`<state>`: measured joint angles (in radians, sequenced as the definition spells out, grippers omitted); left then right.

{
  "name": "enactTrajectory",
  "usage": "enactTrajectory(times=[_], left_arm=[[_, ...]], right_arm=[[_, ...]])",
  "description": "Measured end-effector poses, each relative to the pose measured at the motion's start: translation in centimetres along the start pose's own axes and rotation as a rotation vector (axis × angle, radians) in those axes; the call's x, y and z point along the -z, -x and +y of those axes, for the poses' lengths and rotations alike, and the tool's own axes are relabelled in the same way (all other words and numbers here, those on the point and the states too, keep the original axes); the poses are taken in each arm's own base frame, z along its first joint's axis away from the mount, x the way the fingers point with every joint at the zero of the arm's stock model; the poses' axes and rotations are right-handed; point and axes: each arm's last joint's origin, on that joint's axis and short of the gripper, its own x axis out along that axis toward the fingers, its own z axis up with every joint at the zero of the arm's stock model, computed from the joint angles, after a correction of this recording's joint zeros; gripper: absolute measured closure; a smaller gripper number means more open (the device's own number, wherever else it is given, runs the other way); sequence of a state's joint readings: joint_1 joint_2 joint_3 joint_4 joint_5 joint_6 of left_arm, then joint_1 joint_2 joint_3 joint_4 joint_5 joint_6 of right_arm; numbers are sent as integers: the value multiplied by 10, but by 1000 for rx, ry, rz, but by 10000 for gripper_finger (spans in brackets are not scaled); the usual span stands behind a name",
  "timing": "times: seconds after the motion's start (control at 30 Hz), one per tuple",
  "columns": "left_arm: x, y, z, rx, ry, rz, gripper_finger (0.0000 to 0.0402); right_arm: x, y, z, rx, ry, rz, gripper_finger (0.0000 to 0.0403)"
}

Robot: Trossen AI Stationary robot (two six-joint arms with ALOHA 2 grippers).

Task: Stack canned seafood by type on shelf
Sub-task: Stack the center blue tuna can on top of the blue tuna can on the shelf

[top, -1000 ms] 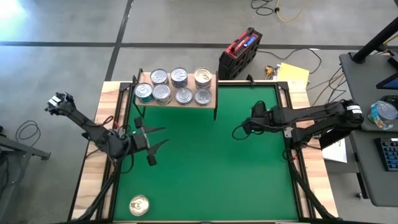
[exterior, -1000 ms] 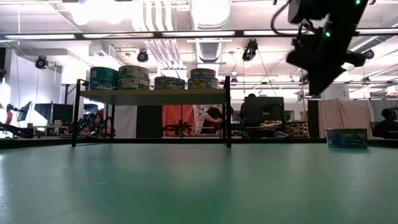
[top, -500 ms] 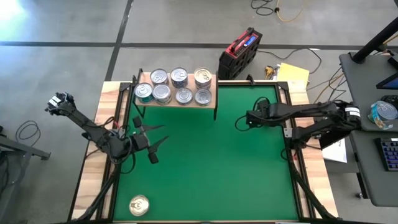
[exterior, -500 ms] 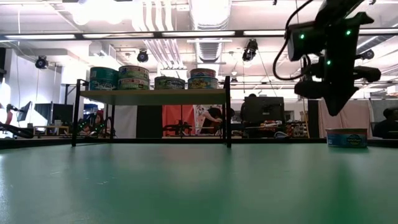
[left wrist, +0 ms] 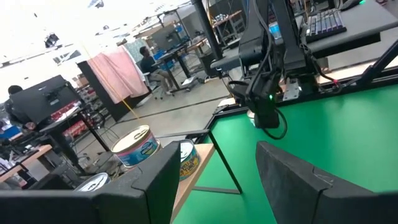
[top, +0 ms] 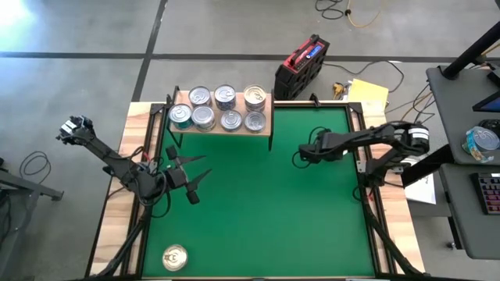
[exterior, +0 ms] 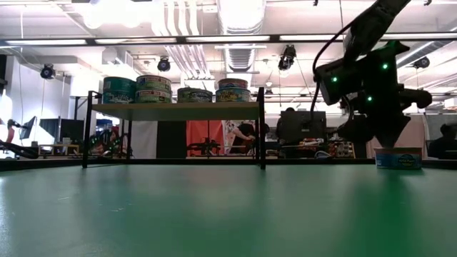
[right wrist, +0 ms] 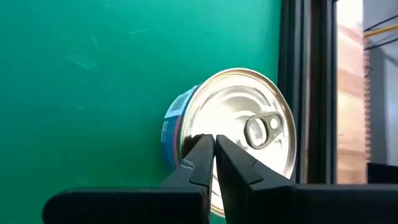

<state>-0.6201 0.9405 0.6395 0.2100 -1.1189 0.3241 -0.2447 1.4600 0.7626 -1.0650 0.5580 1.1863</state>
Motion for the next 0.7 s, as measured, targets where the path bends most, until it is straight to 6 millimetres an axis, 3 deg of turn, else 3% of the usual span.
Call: enactTrajectory(times=[0.37,0.7], left_arm=[[0,0,0,0,-1,0,208],[-2,0,1,-1,5,-3,208]], right_arm=[[6,7,9,-98,37,1,390],[10,32,19,-404,81,-3,390]])
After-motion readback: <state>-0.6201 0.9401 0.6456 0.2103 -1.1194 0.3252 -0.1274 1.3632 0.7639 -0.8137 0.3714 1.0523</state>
